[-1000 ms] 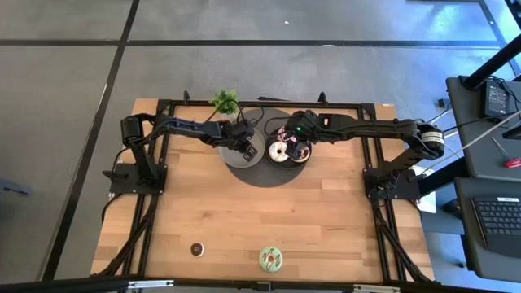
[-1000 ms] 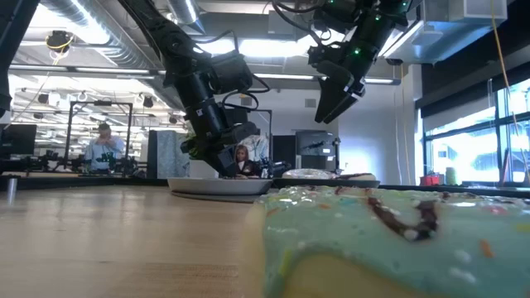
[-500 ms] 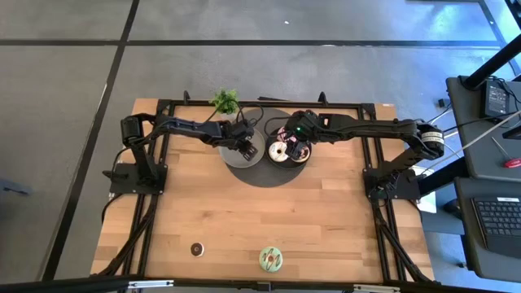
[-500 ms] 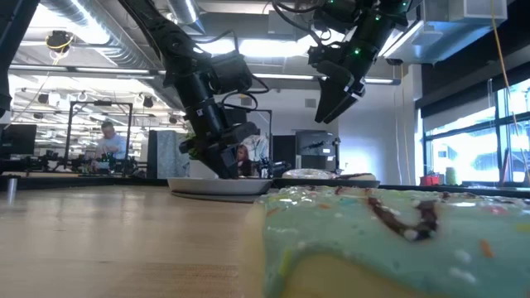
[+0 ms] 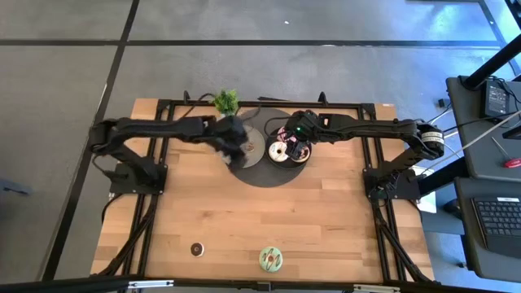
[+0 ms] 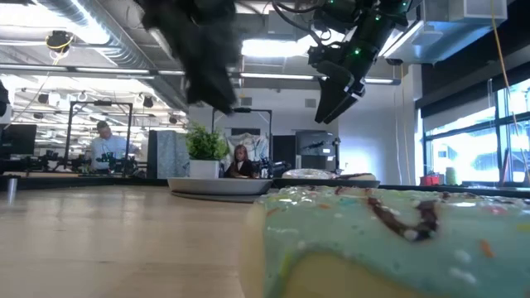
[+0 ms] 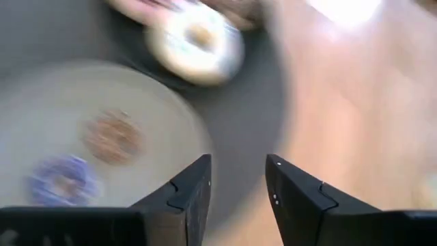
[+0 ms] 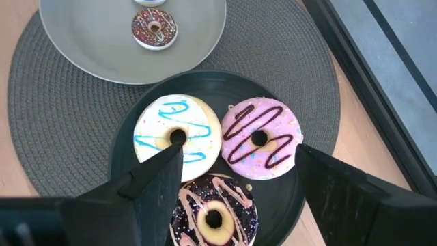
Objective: Pick & Place donuts
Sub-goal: Put the small black donut on the white plate
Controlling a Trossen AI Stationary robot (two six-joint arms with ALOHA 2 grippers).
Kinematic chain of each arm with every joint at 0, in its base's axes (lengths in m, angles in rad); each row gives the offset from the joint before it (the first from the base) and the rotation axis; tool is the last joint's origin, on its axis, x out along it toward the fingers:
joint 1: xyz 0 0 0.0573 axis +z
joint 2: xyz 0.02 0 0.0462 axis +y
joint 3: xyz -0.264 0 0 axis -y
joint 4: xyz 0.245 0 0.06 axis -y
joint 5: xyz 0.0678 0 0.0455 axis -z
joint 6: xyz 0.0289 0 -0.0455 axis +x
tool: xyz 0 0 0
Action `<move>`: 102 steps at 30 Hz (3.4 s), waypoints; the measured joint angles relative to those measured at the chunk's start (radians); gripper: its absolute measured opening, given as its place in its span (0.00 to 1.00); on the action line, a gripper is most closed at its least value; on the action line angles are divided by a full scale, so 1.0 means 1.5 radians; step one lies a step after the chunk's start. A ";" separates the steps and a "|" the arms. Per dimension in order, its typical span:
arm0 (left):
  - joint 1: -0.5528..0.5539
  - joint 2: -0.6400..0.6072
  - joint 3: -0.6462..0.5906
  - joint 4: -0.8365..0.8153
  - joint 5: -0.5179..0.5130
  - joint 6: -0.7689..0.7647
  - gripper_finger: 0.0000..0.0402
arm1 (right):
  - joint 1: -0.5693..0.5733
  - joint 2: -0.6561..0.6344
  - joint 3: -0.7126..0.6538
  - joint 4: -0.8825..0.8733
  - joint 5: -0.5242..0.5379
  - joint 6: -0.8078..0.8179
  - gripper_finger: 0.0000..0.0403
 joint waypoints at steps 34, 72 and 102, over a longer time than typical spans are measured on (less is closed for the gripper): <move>-0.728 0.052 -0.139 0.009 -0.108 -0.369 0.33 | 0.000 0.000 0.000 0.042 -0.007 -0.033 0.70; -0.697 0.105 -0.101 -0.018 -0.083 -0.352 0.15 | 0.000 0.000 0.000 0.043 -0.006 -0.052 0.70; -0.024 -0.041 -0.080 0.012 -0.258 -0.192 0.06 | 0.000 0.000 0.000 0.045 -0.006 -0.013 0.70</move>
